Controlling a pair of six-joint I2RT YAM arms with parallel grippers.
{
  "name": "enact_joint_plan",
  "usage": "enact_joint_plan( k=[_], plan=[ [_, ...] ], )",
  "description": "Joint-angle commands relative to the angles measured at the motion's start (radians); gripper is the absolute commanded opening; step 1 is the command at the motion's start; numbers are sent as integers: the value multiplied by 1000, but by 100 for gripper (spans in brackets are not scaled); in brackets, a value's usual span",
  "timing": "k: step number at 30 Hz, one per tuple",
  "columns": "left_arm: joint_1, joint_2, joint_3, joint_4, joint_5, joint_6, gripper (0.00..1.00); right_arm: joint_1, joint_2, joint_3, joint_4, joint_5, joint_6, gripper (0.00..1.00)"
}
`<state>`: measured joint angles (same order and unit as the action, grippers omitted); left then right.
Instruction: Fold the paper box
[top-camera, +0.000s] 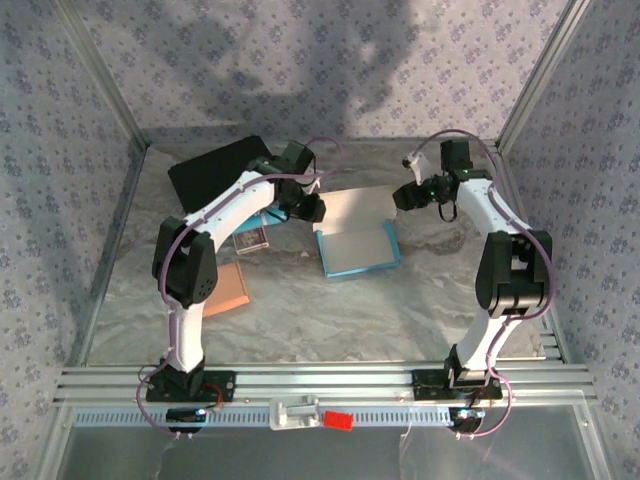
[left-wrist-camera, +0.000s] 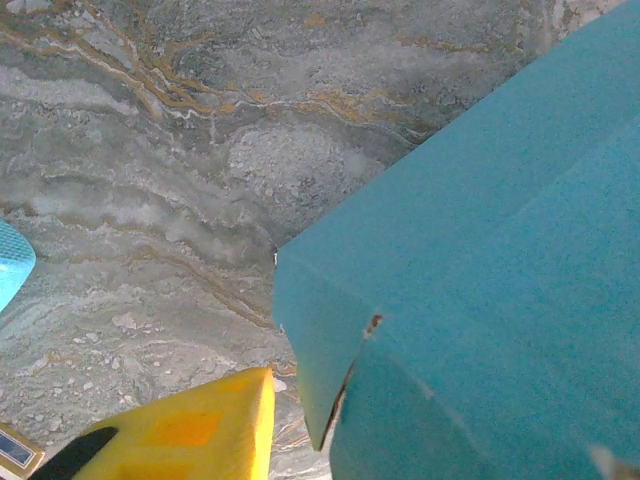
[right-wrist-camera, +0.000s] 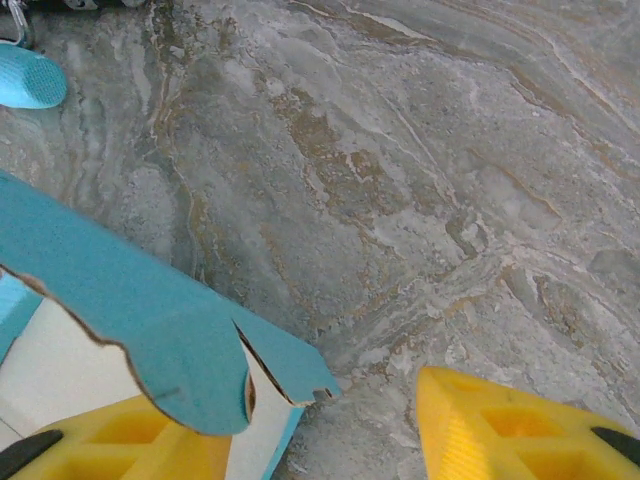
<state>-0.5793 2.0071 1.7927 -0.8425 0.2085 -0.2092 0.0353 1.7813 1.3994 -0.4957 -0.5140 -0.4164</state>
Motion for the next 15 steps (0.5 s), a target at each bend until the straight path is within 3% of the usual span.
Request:
enact_joint_plan(
  k=[1,10,15],
  plan=[
    [-6,15,37,-28,-9,1,32,6,21,31,-11,-31,-10,47],
    [-7,31,54,-33,-4,-1,25,25,44,57,-18,-24,-1,42],
    [-6,39,71,-40,-8,0,19,43,61,82,-34,0,0,32]
  ],
)
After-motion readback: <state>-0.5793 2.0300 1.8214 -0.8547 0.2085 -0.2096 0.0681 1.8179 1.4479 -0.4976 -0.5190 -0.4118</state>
